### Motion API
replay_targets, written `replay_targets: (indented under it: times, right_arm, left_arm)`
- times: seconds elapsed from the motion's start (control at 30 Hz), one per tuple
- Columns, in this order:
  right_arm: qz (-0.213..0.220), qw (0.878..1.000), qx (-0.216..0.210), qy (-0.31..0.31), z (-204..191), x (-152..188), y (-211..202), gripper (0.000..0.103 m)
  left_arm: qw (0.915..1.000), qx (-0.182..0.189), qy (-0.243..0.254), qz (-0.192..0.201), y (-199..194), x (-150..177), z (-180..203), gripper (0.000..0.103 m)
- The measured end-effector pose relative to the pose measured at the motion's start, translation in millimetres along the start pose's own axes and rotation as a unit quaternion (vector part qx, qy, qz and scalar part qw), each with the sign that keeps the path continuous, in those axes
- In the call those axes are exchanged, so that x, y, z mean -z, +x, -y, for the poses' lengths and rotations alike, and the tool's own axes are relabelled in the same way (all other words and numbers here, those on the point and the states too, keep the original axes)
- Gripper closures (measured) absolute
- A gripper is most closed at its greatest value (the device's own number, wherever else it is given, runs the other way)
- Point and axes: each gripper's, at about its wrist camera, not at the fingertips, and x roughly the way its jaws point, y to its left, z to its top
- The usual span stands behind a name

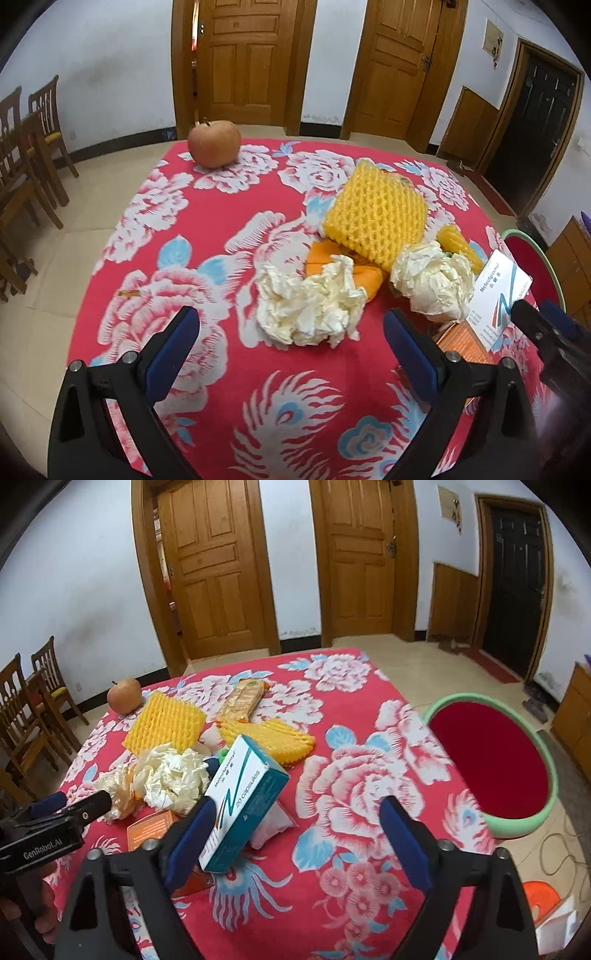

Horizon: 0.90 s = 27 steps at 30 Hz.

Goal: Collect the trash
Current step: 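Grasp the blue-and-white box with the right gripper while the left grasps crumpled white paper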

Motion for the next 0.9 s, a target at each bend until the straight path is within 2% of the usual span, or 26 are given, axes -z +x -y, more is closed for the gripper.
replay_targets:
  times: [0.03,0.07,0.17,0.2,0.27,0.33,0.47,0.53,0.63,0.9]
  right_arm:
    - [-0.006,1.0,-0.014,0.005,1,-1,3,0.023]
    - [-0.01,0.999,-0.029,0.011,3,-1,6,0.03]
    - [-0.017,0.996,-0.082,0.031,8,-2,13,0.047]
    - [-0.019,0.995,-0.095,0.034,8,-3,16,0.049]
    - [-0.022,0.992,-0.114,0.038,7,-3,20,0.062]
    - [-0.023,0.991,-0.128,0.041,7,-4,22,0.067]
    - [-0.017,0.989,-0.142,0.044,8,-4,22,0.07]
    - [-0.014,0.989,-0.142,0.043,10,-4,20,0.071]
    - [-0.006,0.988,-0.147,0.043,12,-2,12,0.074]
    - [0.02,0.988,-0.144,0.048,20,2,-17,0.079]
  left_arm:
    - [1.0,0.0,-0.001,-0.001,1,0,1,0.01]
    - [1.0,-0.003,-0.005,0.0,2,1,2,0.02]
    - [0.9999,0.001,-0.014,-0.006,7,0,4,0.038]
    - [0.9998,0.002,-0.015,-0.01,10,0,4,0.039]
    - [0.9997,0.003,-0.017,-0.018,15,1,6,0.043]
    - [0.9996,0.006,-0.018,-0.022,18,2,8,0.048]
    - [0.9998,0.005,-0.017,-0.013,15,1,12,0.065]
    - [0.9997,0.006,-0.02,-0.012,12,1,12,0.069]
    - [0.9995,0.014,-0.028,-0.011,5,3,11,0.08]
    - [0.9992,0.033,-0.015,0.015,-31,10,22,0.084]
